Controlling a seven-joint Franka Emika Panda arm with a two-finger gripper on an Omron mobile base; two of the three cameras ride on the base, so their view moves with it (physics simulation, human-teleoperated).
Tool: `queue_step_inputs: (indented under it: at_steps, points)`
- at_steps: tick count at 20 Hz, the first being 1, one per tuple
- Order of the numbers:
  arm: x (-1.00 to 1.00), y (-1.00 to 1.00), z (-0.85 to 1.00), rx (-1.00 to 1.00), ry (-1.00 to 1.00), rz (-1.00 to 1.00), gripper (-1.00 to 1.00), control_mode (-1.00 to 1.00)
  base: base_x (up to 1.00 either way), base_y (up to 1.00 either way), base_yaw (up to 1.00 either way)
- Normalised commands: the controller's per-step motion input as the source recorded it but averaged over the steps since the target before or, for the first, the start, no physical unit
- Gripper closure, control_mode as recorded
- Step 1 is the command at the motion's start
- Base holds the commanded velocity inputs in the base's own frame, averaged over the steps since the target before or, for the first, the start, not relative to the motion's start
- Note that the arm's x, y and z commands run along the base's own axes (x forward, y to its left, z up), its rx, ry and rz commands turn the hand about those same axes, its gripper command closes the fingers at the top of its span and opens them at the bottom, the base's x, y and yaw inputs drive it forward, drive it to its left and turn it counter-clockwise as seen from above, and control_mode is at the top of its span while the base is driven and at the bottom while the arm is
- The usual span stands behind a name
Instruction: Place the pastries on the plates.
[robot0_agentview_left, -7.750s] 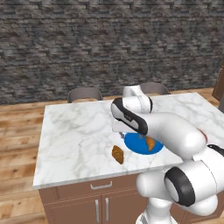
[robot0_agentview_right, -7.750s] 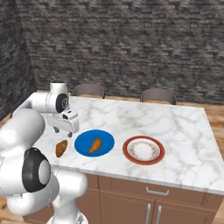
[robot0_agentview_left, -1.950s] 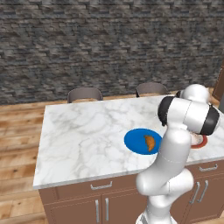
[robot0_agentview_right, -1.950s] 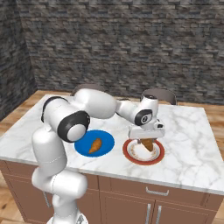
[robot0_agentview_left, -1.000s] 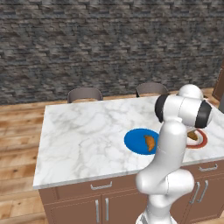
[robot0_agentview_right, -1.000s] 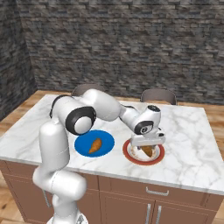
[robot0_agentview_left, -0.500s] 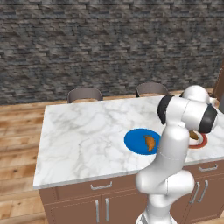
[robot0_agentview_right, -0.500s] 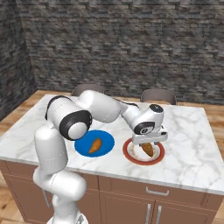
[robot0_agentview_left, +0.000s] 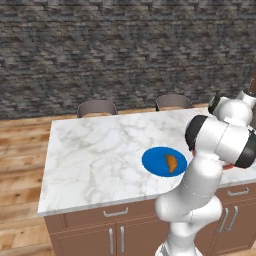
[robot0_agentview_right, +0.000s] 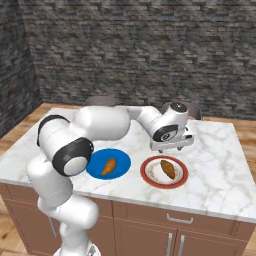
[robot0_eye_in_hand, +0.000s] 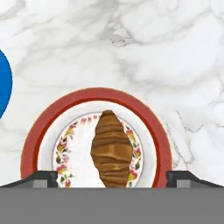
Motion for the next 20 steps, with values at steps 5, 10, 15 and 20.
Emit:
queue_step_inputs:
  at_steps: [5,10,15,20]
  points:
    - [-0.51,0.97,1.0,-0.11,-0.01,-0.09,-1.0,-1.0,0.0,0.0,0.0]
    - [-0.51,0.92,0.97,-0.16,-0.13,-0.09,-1.0,-1.0,0.0,0.0,0.0]
    - [-0.55,0.62,0.93,-0.1,-0.13,-0.05,-1.0,-1.0,0.0,0.0,0.0]
    - [-0.96,0.2,0.88,0.0,-0.21,-0.05,-1.0,-1.0,0.0,0.0,0.0]
